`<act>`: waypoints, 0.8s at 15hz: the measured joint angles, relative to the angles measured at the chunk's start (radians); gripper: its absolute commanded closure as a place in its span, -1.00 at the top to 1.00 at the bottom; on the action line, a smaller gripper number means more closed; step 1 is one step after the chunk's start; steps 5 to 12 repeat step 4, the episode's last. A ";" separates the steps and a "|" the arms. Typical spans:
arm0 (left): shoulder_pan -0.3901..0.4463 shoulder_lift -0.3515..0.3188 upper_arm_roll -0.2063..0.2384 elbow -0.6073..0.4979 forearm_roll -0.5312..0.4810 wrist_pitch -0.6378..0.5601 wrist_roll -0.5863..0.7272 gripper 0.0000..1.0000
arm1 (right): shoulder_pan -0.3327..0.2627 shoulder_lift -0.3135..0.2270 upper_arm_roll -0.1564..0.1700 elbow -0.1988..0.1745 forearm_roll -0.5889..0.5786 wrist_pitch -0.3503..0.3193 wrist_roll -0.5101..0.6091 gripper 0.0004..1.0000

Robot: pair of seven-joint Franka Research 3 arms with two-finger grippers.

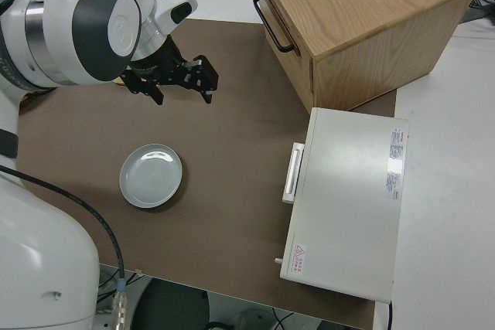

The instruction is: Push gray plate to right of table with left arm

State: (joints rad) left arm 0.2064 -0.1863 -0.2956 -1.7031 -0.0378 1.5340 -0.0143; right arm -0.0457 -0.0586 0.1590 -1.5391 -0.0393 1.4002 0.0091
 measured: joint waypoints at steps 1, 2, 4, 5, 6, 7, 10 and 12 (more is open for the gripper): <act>0.000 0.000 0.001 0.000 0.000 0.000 0.000 0.99 | 0.000 0.000 0.000 0.000 0.000 0.000 0.000 0.99; 0.000 0.000 0.002 0.000 0.000 0.000 0.000 0.99 | 0.000 0.000 0.000 0.000 0.000 0.000 0.000 0.99; 0.000 0.000 0.003 0.000 0.000 0.000 0.000 0.99 | 0.000 0.000 0.000 0.000 0.000 0.000 0.000 0.99; 0.000 0.000 0.003 0.000 0.000 0.000 0.000 0.99 | 0.000 0.000 0.000 0.000 0.000 0.000 0.000 0.99; 0.000 0.000 0.003 0.000 0.000 0.000 0.000 0.99 | 0.000 0.000 0.000 0.000 0.000 0.000 0.000 0.99; 0.000 0.000 0.003 0.000 0.000 0.000 0.000 0.99 | 0.000 0.000 0.000 0.000 0.000 0.000 0.000 0.99; 0.000 0.000 0.003 0.000 0.000 0.000 0.000 0.99 | 0.000 0.000 0.000 0.000 0.000 0.000 0.000 0.99; 0.000 0.000 0.003 0.000 0.000 0.000 0.000 0.99 | 0.000 0.000 0.000 0.000 0.000 0.000 0.000 0.99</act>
